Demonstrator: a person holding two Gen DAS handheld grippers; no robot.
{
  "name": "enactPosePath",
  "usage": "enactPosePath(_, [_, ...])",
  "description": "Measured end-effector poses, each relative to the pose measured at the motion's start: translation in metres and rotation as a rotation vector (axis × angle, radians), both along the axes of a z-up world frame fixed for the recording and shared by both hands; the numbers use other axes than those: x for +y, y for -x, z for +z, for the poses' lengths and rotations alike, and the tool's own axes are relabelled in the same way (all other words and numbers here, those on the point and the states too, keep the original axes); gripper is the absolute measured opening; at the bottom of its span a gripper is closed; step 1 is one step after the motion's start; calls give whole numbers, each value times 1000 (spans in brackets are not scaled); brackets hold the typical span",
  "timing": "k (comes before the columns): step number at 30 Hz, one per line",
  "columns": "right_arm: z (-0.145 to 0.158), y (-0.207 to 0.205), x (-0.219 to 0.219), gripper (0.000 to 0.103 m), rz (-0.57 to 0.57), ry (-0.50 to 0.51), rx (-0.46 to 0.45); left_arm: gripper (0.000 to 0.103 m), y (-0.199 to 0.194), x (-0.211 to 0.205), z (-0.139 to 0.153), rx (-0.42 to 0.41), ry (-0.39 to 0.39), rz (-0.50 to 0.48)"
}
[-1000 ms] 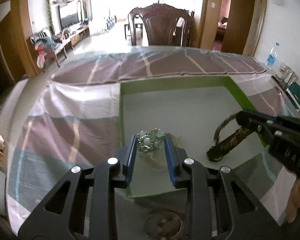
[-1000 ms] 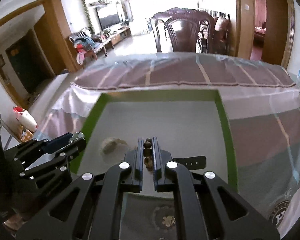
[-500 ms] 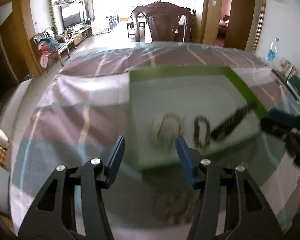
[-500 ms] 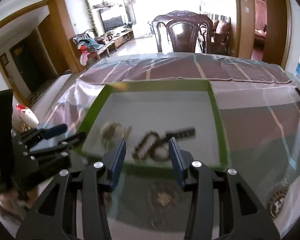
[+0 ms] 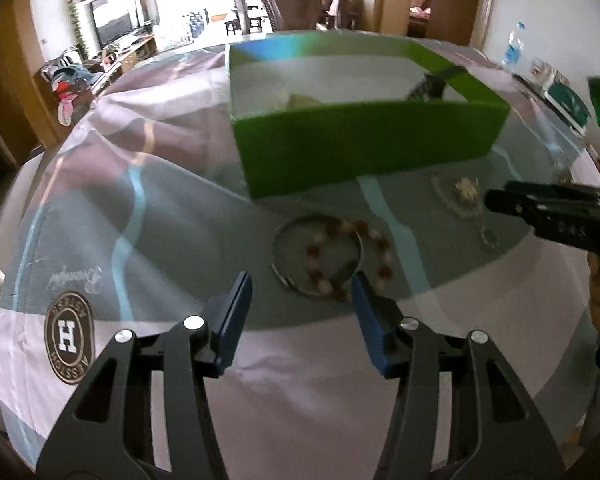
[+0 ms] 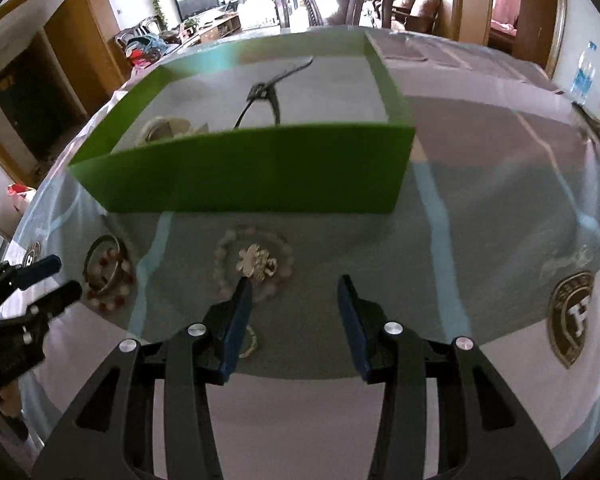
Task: Organize jewelry
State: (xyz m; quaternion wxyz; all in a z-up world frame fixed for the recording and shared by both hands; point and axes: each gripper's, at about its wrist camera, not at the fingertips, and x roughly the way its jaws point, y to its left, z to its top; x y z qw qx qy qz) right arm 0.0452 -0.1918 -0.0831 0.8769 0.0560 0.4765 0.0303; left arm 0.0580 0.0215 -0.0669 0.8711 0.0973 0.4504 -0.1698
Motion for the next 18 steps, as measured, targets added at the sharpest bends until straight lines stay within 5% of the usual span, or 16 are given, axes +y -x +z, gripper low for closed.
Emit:
enactPosePath(4, [-2,0,10,44,19,23,-4,48,3,-8,-6,24,24,-17])
enactPosePath(8, [-5,0,10,44,16,12,-17,28,-1,-11,-11,52,54,-30])
enactPosePath(18, [-1,12,4,44,2,21,-8,21,-10,-24,-7,43,66,-69])
